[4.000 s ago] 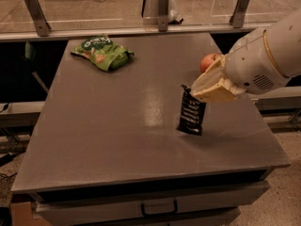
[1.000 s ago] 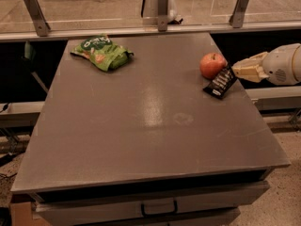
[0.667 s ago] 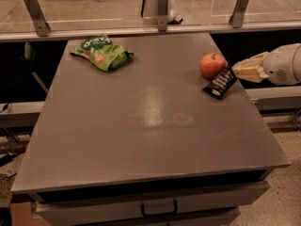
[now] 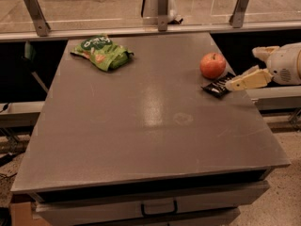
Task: Move rxbar chocolate near apple
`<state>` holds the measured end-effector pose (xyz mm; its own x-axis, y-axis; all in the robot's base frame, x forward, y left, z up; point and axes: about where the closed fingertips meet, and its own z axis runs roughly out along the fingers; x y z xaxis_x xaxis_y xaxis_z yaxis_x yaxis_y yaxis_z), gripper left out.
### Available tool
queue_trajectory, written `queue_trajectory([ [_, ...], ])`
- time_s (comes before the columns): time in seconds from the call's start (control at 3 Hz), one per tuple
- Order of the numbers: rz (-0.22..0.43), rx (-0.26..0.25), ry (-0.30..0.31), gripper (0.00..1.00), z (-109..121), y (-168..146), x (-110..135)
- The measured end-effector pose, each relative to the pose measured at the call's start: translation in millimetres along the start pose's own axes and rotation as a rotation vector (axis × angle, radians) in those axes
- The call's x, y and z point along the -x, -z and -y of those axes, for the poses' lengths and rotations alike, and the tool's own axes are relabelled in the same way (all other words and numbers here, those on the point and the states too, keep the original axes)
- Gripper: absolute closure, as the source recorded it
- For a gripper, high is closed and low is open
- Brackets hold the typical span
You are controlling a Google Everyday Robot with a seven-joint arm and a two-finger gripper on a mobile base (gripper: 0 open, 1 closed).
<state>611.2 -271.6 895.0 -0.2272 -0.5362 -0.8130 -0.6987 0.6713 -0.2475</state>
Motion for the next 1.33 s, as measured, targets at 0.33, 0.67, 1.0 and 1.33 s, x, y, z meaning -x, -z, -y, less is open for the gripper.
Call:
queue_trajectory([
  [0.33,0.016,0.003,0.023,0.00,-4,13,9],
  [0.67,0.037,0.015,0.079,0.00,-3,50,26],
  [1.0,0.015,0.043,0.187,0.00,-4,106,52],
  [1.33,0.001,0.112,0.207,0.00,-19,116,54],
])
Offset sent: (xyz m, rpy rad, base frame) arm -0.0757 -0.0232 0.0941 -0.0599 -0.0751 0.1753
